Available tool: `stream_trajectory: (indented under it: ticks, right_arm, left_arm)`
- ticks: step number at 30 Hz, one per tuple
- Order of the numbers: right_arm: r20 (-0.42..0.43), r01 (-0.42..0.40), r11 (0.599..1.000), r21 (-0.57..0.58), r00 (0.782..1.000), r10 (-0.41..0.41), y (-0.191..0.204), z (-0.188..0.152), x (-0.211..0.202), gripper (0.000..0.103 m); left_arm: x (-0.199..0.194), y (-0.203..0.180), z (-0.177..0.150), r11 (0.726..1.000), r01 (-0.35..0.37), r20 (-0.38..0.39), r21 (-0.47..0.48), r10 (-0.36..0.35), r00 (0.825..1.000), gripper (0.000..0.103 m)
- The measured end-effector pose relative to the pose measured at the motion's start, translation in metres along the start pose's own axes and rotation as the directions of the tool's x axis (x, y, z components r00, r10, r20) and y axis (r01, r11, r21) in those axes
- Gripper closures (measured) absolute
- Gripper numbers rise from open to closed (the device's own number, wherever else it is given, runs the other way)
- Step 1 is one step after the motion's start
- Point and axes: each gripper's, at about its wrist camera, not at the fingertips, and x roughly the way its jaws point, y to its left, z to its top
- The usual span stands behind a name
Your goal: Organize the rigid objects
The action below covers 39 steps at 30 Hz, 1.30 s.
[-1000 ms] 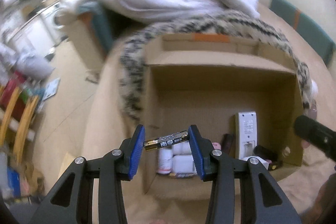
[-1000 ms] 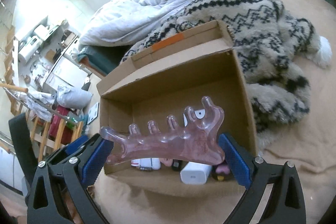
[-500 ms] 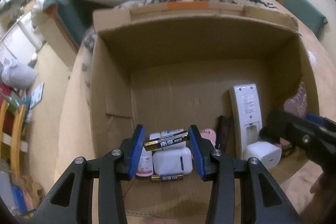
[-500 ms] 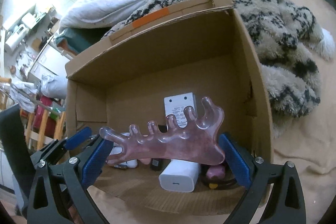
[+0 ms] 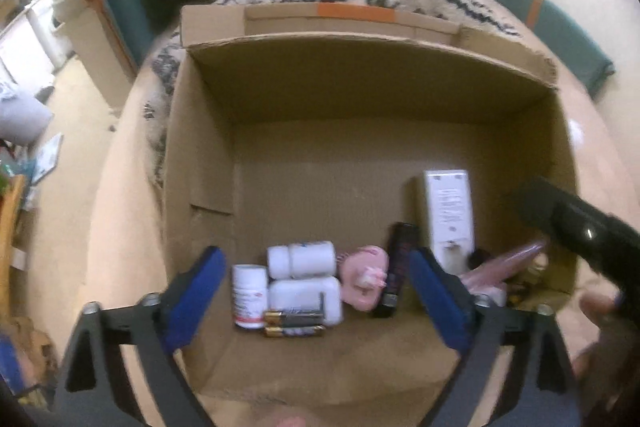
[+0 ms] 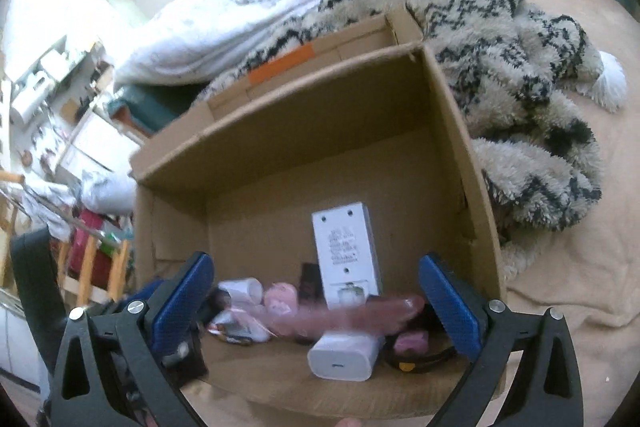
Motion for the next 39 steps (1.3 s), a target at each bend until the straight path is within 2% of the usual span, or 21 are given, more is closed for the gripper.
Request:
stream_trajectory:
  ticks: [1, 5, 9, 15, 21, 27, 32, 35, 37, 39]
  right_arm:
    - [0.020, 0.003, 1.000, -0.007, 1.000, -0.003, 0.001, 0.000, -0.006, 0.000]
    - [0.096, 0.027, 0.998, -0.061, 0.995, -0.021, 0.012, 0.000, -0.033, 0.000]
    - [0.154, 0.052, 0.994, -0.100, 0.987, -0.036, 0.026, -0.002, -0.066, 0.000]
    - [0.213, 0.064, 0.989, -0.134, 0.976, -0.034, 0.042, -0.022, -0.110, 0.000]
    - [0.217, 0.085, 0.983, -0.163, 0.975, -0.048, 0.050, -0.055, -0.136, 0.000]
    - [0.224, 0.129, 0.968, -0.216, 0.971, -0.079, 0.054, -0.094, -0.144, 0.000]
    - [0.293, 0.178, 0.948, -0.263, 0.951, -0.097, 0.055, -0.122, -0.150, 0.000]
    - [0.333, 0.205, 0.941, -0.270, 0.937, -0.108, 0.057, -0.122, -0.151, 0.000]
    - [0.356, 0.210, 0.941, -0.266, 0.928, -0.106, 0.056, -0.120, -0.152, 0.000]
    - [0.345, 0.224, 0.939, -0.260, 0.930, -0.127, 0.055, -0.120, -0.149, 0.000]
  left_arm:
    - [-0.005, -0.001, 0.000, 1.000, 0.011, 0.008, 0.002, -0.011, 1.000, 0.000]
    - [-0.027, 0.006, 0.002, 1.000, 0.025, 0.022, -0.019, -0.024, 0.999, 0.000]
    - [-0.064, 0.023, 0.002, 0.998, 0.013, 0.077, -0.063, -0.008, 0.997, 0.000]
    - [-0.128, 0.038, -0.016, 0.997, -0.043, 0.223, -0.070, 0.058, 0.973, 0.000]
    - [-0.171, 0.048, -0.047, 0.994, -0.028, 0.301, -0.102, 0.058, 0.952, 0.000]
    - [-0.184, 0.050, -0.086, 0.994, -0.059, 0.327, -0.095, 0.087, 0.941, 0.000]
    - [-0.181, 0.050, -0.111, 0.994, -0.068, 0.357, -0.081, 0.093, 0.930, 0.000]
    - [-0.177, 0.046, -0.116, 0.991, -0.111, 0.379, -0.078, 0.133, 0.916, 0.000]
    - [-0.178, 0.047, -0.116, 0.991, -0.101, 0.400, -0.087, 0.128, 0.908, 0.000]
    - [-0.178, 0.045, -0.116, 0.990, -0.116, 0.408, -0.077, 0.137, 0.902, 0.000]
